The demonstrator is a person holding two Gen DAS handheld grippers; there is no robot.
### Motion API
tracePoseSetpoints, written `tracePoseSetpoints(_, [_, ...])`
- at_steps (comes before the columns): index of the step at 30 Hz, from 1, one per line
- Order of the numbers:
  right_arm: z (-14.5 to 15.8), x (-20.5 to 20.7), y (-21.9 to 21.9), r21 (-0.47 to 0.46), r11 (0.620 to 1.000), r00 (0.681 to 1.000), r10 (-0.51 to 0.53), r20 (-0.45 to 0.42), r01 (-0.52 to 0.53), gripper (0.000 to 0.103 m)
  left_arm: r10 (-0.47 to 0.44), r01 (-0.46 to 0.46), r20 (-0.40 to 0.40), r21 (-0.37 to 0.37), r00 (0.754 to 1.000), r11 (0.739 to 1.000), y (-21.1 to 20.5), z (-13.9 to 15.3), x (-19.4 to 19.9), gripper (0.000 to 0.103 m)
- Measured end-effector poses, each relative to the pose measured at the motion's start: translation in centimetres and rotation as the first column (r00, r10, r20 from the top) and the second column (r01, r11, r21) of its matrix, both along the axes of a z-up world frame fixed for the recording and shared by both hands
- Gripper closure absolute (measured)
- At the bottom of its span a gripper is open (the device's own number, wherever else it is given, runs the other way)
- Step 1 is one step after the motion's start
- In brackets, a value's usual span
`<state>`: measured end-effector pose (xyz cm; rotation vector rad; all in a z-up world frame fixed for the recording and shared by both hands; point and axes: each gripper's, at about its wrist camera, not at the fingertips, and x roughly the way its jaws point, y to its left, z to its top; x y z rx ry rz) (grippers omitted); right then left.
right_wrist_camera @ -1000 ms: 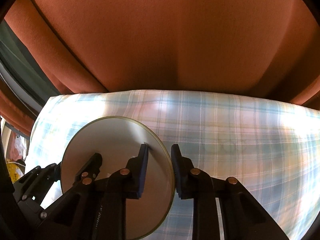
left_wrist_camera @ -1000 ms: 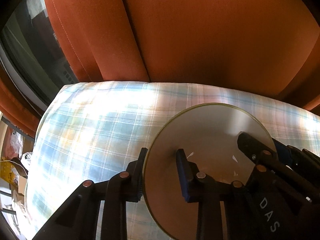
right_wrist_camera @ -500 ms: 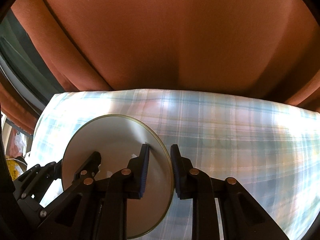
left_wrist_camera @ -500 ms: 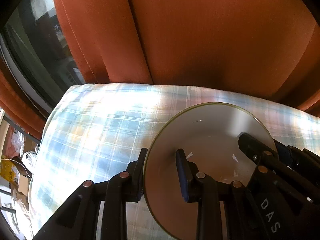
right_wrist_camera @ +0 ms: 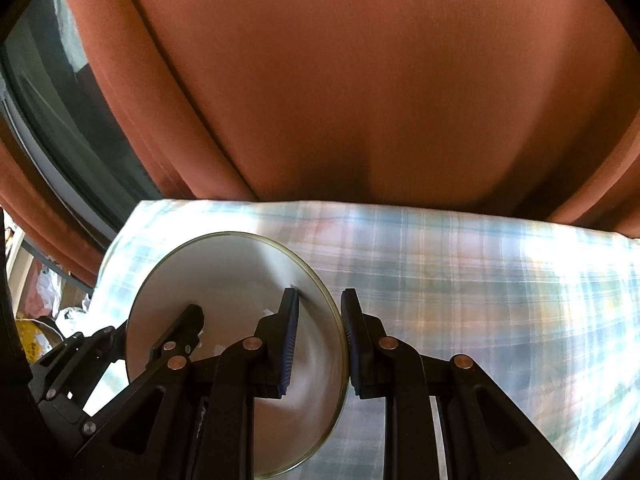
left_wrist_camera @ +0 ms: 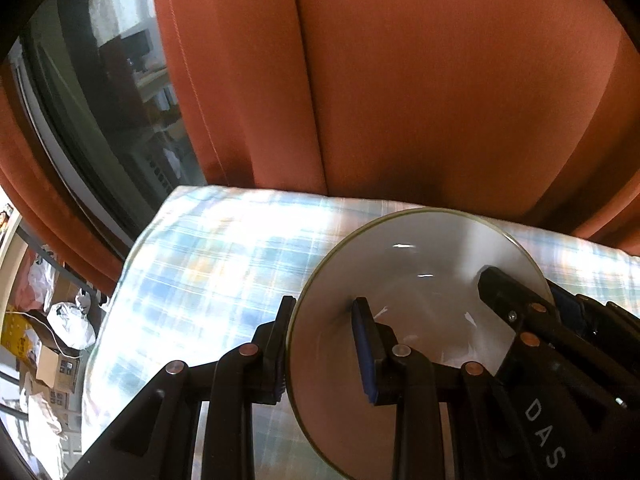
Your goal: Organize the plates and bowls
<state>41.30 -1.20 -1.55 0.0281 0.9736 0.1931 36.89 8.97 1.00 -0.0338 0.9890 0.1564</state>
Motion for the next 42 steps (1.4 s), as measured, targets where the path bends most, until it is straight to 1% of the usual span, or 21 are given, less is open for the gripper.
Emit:
tracePoseSetpoints(6, [2.6, -2.4, 0.9, -0.006, 1.000, 0.999, -0.005, 0.041, 0.005, 0.077, -0.005, 0.006, 0.040, -0.011, 0.999, 1.000, 0.4, 2.2, -2.4, 0.076])
tracePoseSetpoints(15, [5.9, -7.2, 1.9, -0.033, 0.999, 0.997, -0.020, 0.079, 0.023, 0.077, -0.029, 0.032, 0.072, -0.035, 0.997, 0.999, 0.7, 4.7, -6.0, 0.076])
tracePoseSetpoints(22, [8.3, -11.7, 2.8, -0.044, 0.998, 0.993, -0.045, 0.112, 0.050, 0.077, -0.059, 0.064, 0.108, -0.041, 0.992, 0.997, 1.5, 6.6, -9.7, 0.076])
tracePoseSetpoints(31, [10.0, -17.6, 3.7, -0.052, 0.994, 0.984, -0.092, 0.154, 0.101, 0.077, -0.124, 0.131, 0.152, -0.038, 0.981, 0.991, 2.2, 7.6, -13.6, 0.075])
tracePoseSetpoints(38, [10.0, -22.5, 3.1, -0.051, 0.983, 0.973, -0.165, 0.161, 0.175, 0.077, -0.202, 0.211, 0.163, -0.038, 0.966, 0.977, 1.7, 7.6, -16.9, 0.075])
tracePoseSetpoints(42, [9.9, -24.6, 2.2, -0.055, 0.974, 0.965, -0.208, 0.157, 0.219, 0.077, -0.240, 0.251, 0.159, -0.052, 0.958, 0.967, 1.0, 7.5, -18.4, 0.075])
